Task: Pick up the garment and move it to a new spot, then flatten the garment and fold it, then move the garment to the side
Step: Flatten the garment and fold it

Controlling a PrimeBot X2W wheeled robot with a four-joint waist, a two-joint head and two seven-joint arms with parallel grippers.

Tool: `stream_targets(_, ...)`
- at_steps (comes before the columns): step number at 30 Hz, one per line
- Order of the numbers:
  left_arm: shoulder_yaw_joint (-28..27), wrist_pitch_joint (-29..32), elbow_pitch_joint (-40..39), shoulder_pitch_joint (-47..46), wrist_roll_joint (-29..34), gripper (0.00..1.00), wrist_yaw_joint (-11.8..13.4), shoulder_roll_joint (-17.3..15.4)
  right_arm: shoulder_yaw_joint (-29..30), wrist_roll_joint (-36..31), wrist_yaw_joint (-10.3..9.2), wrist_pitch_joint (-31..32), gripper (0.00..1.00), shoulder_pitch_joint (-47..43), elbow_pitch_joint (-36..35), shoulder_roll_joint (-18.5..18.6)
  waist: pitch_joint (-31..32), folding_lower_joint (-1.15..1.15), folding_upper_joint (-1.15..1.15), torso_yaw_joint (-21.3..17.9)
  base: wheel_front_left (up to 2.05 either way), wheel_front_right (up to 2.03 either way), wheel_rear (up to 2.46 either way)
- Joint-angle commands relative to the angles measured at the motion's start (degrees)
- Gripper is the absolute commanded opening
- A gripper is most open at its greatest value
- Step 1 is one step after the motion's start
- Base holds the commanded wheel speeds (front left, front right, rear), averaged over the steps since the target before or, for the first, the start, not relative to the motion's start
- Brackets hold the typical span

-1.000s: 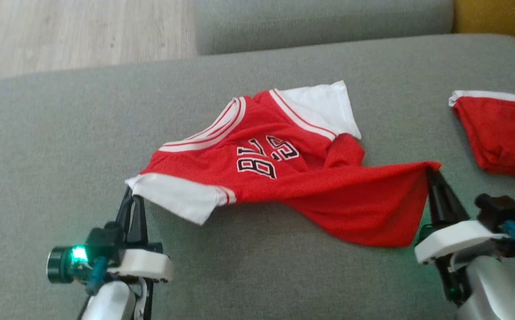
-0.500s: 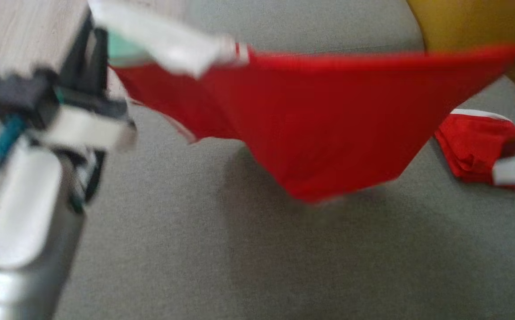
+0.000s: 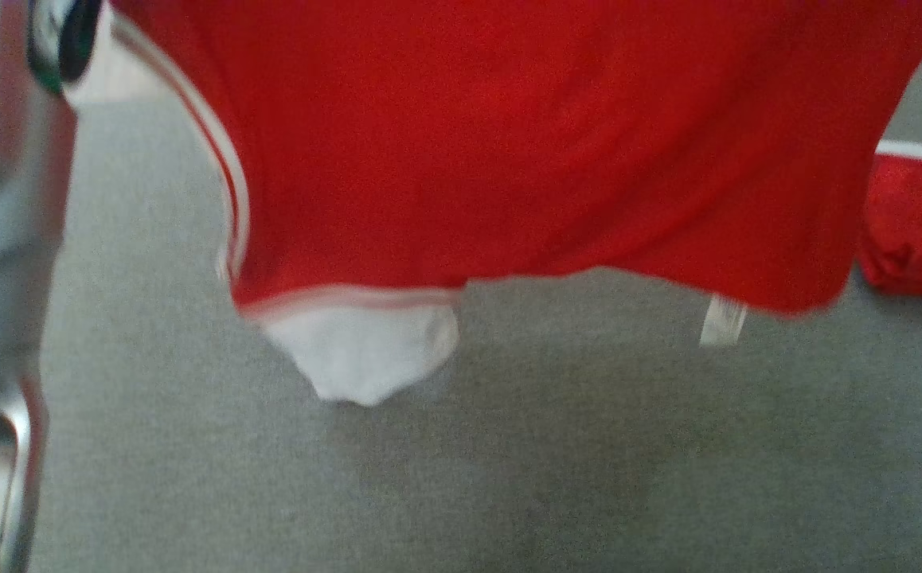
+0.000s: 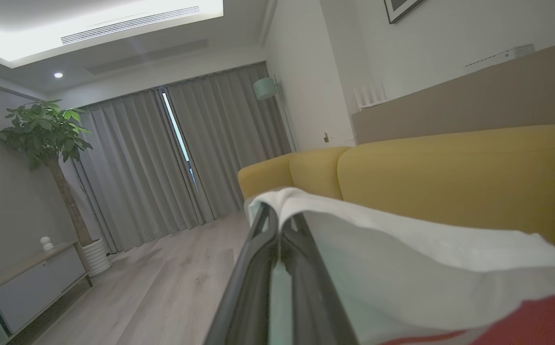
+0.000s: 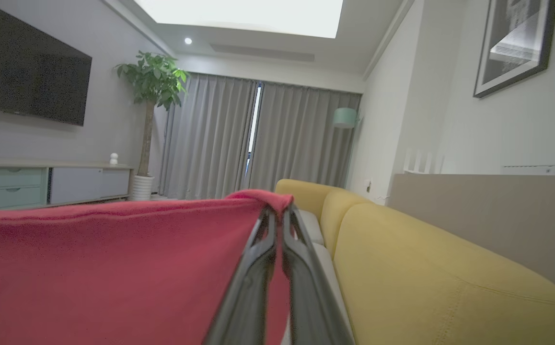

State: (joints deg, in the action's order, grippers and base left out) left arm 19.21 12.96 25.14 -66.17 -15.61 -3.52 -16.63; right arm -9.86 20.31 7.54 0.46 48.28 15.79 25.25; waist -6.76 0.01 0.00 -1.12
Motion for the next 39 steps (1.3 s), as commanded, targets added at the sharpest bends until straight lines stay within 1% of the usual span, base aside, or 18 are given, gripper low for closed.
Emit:
stream_targets(1, -1.25, -1.41, 0.34, -6.85, 1.05, 0.00, 0.38, -1.71, -2.14, 0.88, -0.05, -1.15, 0.00, 4.49, 0.51, 1.25, -5.97, -0.01, 0.00, 1.45, 0.00, 0.00, 0.00)
stream_targets(3, -1.19, -3.83, 4.47, -11.46, 1.94, 0.00, 0.57, -1.24, -4.07, 1.72, -0.05, -3.18, 0.00, 9.14, 4.28, 1.59, -8.81, -0.01, 0.00, 1.62, 0.00, 0.00, 0.00)
stream_targets(5, -1.20, -7.12, 8.06, -16.08, 3.29, 0.00, 1.32, -1.17, -5.37, 1.63, -0.05, -5.71, 0.00, 13.98, 8.07, 1.71, -11.18, -0.01, 0.00, 1.63, 0.00, 0.00, 0.00)
stream_targets(7, -1.48, -11.19, 11.26, -20.25, 4.29, 0.00, 2.55, -0.73, -5.91, 1.00, -0.05, -8.48, 0.00, 18.67, 12.01, 1.82, -13.06, -0.01, 0.00, 1.85, 0.00, 0.00, 0.00)
stream_targets(10, -1.72, -16.44, 15.48, -24.76, 4.69, 0.00, 3.42, 0.47, -6.27, -0.52, -0.05, -12.37, 0.00, 24.95, 17.51, 2.08, -15.13, -0.01, 0.00, 2.30, 0.00, 0.00, 0.00)
stream_targets(14, -1.39, -20.52, 19.60, -26.87, 4.19, 0.00, 2.62, 1.87, -7.00, -2.02, -0.05, -14.74, 0.00, 29.92, 22.66, 2.56, -17.35, -0.01, 0.00, 3.53, 0.00, 0.00, 0.00)
stream_targets(19, -0.59, -23.68, 21.24, -24.54, 3.49, 0.00, 1.04, 2.34, -10.62, -1.22, -0.05, -15.37, 0.00, 30.70, 26.26, 3.99, -20.28, -0.01, 0.00, 5.09, 0.00, 0.00, 0.00)
stream_targets(24, 0.04, -25.03, 19.53, -16.41, 1.64, 0.00, -0.22, 3.04, -11.43, 0.75, -0.05, -15.43, 0.00, 26.73, 27.02, 5.23, -20.98, -0.01, 0.00, 6.51, 0.00, 0.00, 0.00)
stream_targets(30, -0.20, -24.56, 14.28, 0.69, -1.66, 0.00, -0.59, 1.83, -11.64, 5.88, -0.05, -15.44, 0.00, 15.33, 27.00, 5.36, -16.24, -0.01, 0.00, 7.28, 0.00, 0.00, 0.00)
stream_targets(33, -0.02, -23.07, 10.08, 10.55, -3.30, 0.00, -0.34, 1.26, -12.29, 7.97, -0.05, -15.44, 0.00, 8.78, 26.22, 6.27, -12.64, -0.01, 0.00, 7.40, 0.00, 0.00, 0.00)
stream_targets(36, 0.01, -20.87, 4.70, 20.97, -5.06, 0.00, 0.54, 0.45, -12.69, 10.15, -0.05, -15.45, 0.00, 2.10, 24.72, 6.74, -8.82, -0.01, 0.00, 7.18, 0.00, 0.00, 0.00)
stream_targets(39, -0.32, -18.47, -1.26, 31.96, -7.18, 0.00, 1.94, -0.47, -13.55, 11.92, -0.05, -15.45, 0.00, -4.97, 23.13, 6.80, -4.59, -0.01, 0.00, 6.77, 0.00, 0.00, 0.00)
